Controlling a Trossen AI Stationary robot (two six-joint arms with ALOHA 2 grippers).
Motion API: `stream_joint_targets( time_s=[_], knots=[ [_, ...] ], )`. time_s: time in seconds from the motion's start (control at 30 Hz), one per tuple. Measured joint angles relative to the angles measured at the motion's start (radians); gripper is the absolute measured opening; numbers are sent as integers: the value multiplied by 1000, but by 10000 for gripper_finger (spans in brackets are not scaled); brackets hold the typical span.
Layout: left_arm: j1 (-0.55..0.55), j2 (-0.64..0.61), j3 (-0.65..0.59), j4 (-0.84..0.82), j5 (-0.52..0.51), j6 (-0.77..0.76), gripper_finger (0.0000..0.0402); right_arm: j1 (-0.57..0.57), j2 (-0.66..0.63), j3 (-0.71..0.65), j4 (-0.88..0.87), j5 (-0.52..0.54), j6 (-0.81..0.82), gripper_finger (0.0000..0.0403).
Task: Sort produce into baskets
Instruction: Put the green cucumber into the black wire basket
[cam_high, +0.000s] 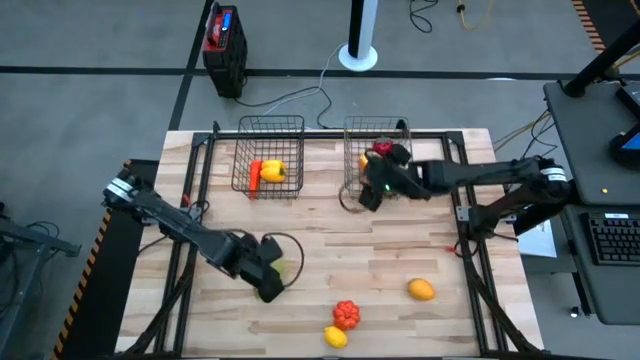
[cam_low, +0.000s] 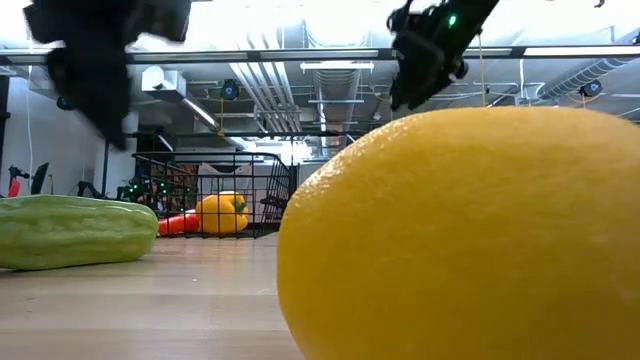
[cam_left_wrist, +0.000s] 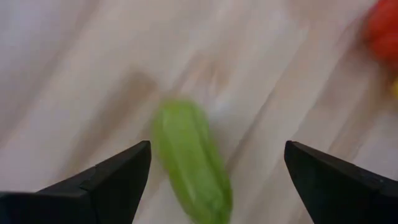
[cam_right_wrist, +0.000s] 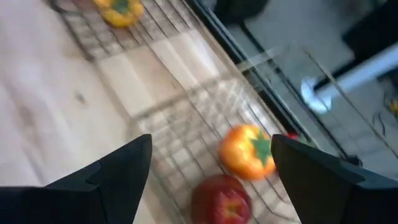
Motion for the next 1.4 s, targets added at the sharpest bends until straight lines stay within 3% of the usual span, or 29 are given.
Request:
stream_joint_targets(
  time_s=[0.17,0.53,0.93,1.17,1.4],
  knots=[
    [-32,153,60,-35,122,-83,351,113,-19,-33,73,63,0,320],
    [-39,370,348,-365,61,-49,351,162,-6,-63,119,69,10,320],
    [-16,421,312,-327,57,-16,346,162,0,-64,117,61,21,320],
    [-7,421,246,-246,61,-9,296,162,4,-64,116,58,24,320],
    [-6,420,232,-219,82,-5,212,162,5,-65,116,57,32,320]
  ],
)
